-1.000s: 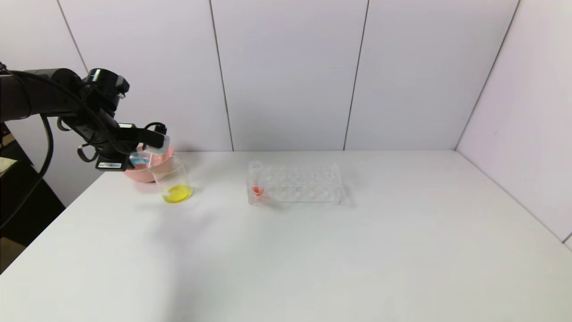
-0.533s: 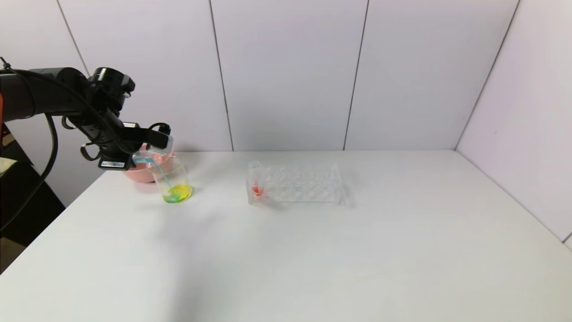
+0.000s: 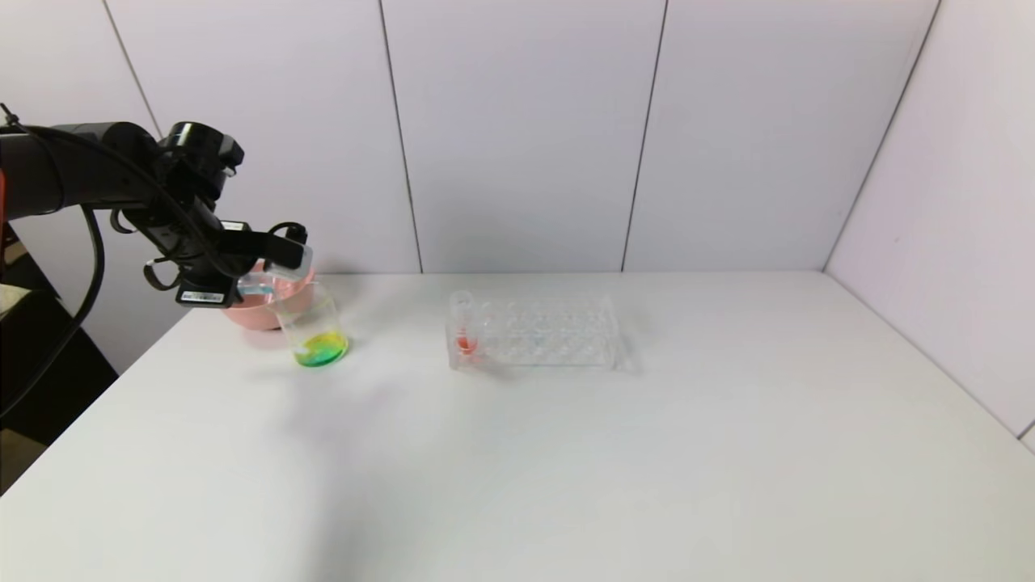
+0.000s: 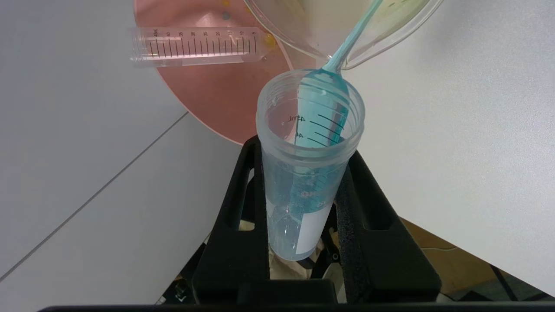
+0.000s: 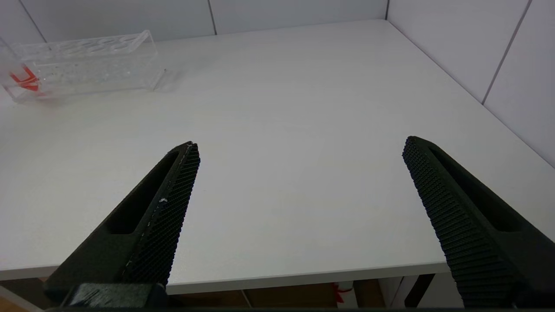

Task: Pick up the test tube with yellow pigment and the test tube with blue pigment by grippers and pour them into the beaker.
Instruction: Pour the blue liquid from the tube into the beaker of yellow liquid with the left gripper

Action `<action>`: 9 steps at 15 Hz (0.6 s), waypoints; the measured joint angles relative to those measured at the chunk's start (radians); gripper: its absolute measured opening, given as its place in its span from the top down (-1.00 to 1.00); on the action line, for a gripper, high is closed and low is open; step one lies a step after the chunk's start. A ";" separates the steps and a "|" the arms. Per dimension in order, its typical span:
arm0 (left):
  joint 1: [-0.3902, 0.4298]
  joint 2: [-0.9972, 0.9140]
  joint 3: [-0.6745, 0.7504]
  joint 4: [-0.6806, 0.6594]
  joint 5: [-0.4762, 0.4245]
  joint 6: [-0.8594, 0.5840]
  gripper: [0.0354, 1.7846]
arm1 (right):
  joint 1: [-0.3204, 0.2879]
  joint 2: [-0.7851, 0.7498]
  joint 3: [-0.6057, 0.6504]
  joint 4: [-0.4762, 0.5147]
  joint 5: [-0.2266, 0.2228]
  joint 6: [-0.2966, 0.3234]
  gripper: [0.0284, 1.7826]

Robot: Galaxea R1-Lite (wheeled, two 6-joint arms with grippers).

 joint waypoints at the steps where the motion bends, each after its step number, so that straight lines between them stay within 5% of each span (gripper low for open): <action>1: 0.000 0.000 0.000 0.000 0.001 0.000 0.52 | 0.000 0.000 0.000 0.000 0.000 0.000 -0.92; 9: -0.020 0.001 -0.009 0.000 0.047 0.003 0.52 | 0.000 0.000 0.000 0.000 0.000 0.000 -0.92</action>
